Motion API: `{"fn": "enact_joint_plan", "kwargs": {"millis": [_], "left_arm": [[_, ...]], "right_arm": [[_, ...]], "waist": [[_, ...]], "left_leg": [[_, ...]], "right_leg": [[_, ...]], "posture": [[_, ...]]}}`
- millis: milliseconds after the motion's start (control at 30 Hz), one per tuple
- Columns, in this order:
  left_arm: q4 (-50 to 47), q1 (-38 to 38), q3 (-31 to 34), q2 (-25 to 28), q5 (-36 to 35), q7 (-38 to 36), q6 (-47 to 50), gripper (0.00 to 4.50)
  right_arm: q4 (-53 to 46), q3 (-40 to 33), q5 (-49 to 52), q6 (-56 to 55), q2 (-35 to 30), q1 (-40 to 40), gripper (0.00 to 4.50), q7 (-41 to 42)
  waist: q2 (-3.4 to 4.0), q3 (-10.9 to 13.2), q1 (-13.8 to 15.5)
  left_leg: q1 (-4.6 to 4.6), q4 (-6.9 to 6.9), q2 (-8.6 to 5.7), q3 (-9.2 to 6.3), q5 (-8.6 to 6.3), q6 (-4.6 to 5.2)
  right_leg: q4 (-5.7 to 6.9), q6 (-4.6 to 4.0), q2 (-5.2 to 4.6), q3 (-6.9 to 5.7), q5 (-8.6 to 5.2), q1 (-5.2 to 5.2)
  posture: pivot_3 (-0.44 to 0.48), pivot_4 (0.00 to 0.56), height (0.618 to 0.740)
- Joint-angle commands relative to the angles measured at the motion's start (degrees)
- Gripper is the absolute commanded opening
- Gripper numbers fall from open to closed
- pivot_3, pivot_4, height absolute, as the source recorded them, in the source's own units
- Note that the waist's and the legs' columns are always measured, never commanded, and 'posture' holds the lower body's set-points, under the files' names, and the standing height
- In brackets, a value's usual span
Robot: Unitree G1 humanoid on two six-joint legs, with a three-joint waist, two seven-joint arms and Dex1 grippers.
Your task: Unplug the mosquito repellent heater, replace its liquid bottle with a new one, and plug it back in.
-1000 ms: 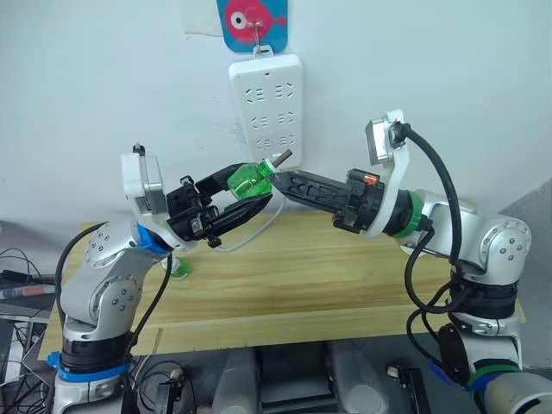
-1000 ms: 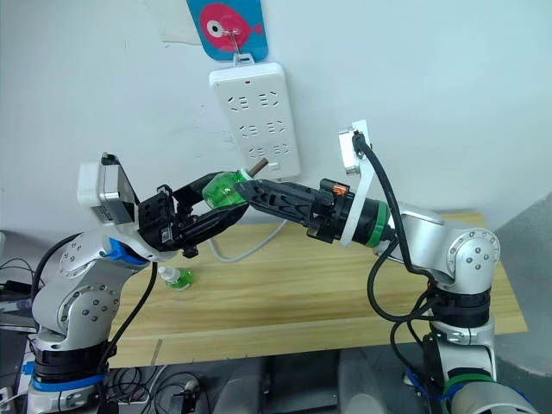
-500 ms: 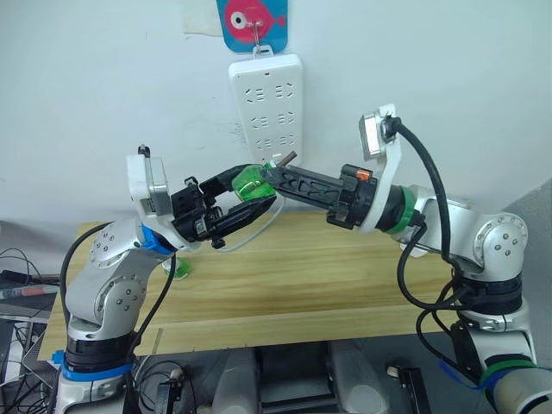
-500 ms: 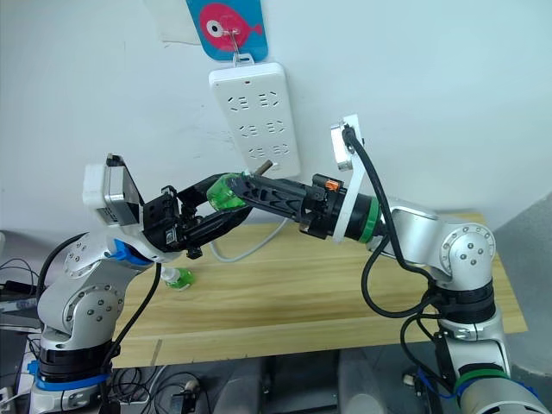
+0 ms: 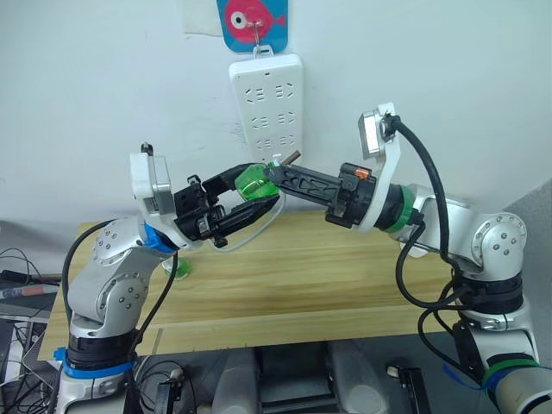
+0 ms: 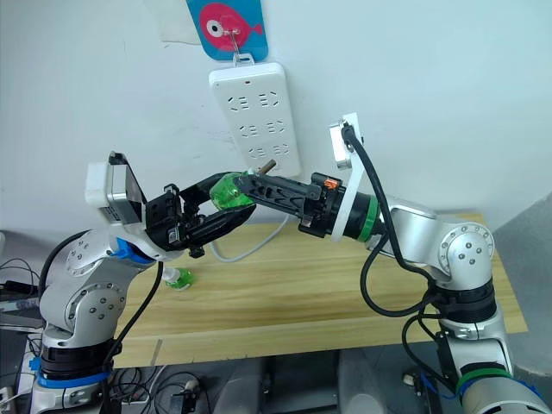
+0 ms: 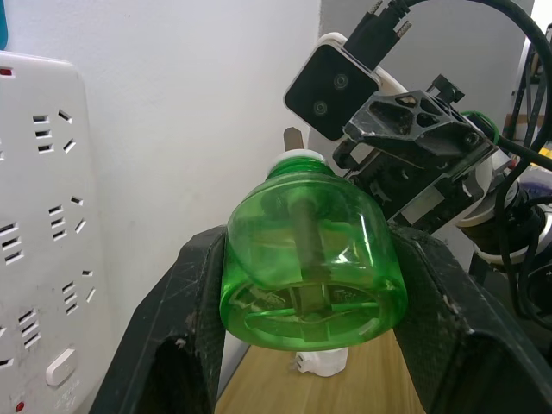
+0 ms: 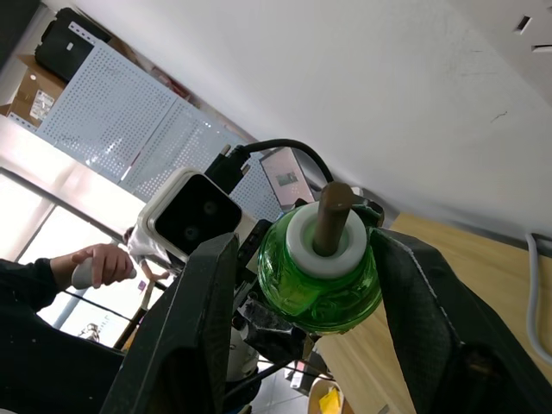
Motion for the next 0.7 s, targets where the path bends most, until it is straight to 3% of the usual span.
{"fn": "enact_joint_plan", "kwargs": {"millis": [33,133,267,300,667,700], "left_arm": [[-1.31,-0.58,-0.01,-0.07,-0.26,-0.37,-1.01,2.26],[-1.13,-0.65,0.01,-0.03,-0.30,-0.49,-1.05,2.26],[-0.91,-0.63,0.04,0.02,-0.28,-0.76,-1.19,2.26],[-0.87,-0.65,0.01,0.01,-0.28,-0.77,-1.22,2.26],[-1.18,-1.02,0.23,1.03,-3.42,1.37,3.21,2.26],[-1.22,-1.10,0.32,1.18,-3.55,1.44,3.50,2.99]], "right_arm": [[-1.81,0.50,0.98,-0.77,-0.03,-1.59,2.50,0.80],[-1.78,0.70,1.07,-0.91,-0.24,-1.70,2.12,0.76],[-1.79,0.92,1.18,-1.06,-0.49,-1.73,0.94,0.82],[-1.80,0.96,1.18,-1.07,-0.56,-1.75,0.84,0.88],[-2.36,1.32,1.59,-1.22,-0.72,-1.69,0.84,1.31],[-2.36,1.35,1.60,-1.26,-0.74,-1.70,0.84,1.37]], "waist": [[0.00,0.00,0.00],[0.00,0.00,0.02],[0.00,0.00,0.04],[0.00,0.00,0.04],[0.00,0.01,0.04],[0.00,0.01,0.03]], "left_leg": [[0.00,0.00,0.00,0.00,0.00,0.00],[0.00,-0.01,0.00,0.00,0.00,0.00],[-0.01,-0.02,0.00,0.00,0.00,0.00],[0.00,-0.03,0.00,0.00,0.00,0.00],[-0.01,-0.06,0.00,0.00,0.00,0.00],[-0.01,-0.06,0.01,0.00,0.00,0.00]], "right_leg": [[0.00,0.00,0.00,0.00,0.00,0.00],[-0.01,0.00,0.00,0.00,0.00,0.00],[-0.03,0.00,0.00,0.01,0.00,0.00],[-0.03,0.00,0.00,0.00,0.00,0.00],[-0.07,0.00,0.00,0.00,0.00,-0.01],[-0.07,0.00,0.00,0.00,0.00,-0.01]], "posture": [[-0.150,0.300,0.730],[-0.150,0.302,0.730],[-0.150,0.302,0.730],[-0.150,0.302,0.730],[-0.150,0.304,0.730],[-0.150,0.304,0.730]]}}
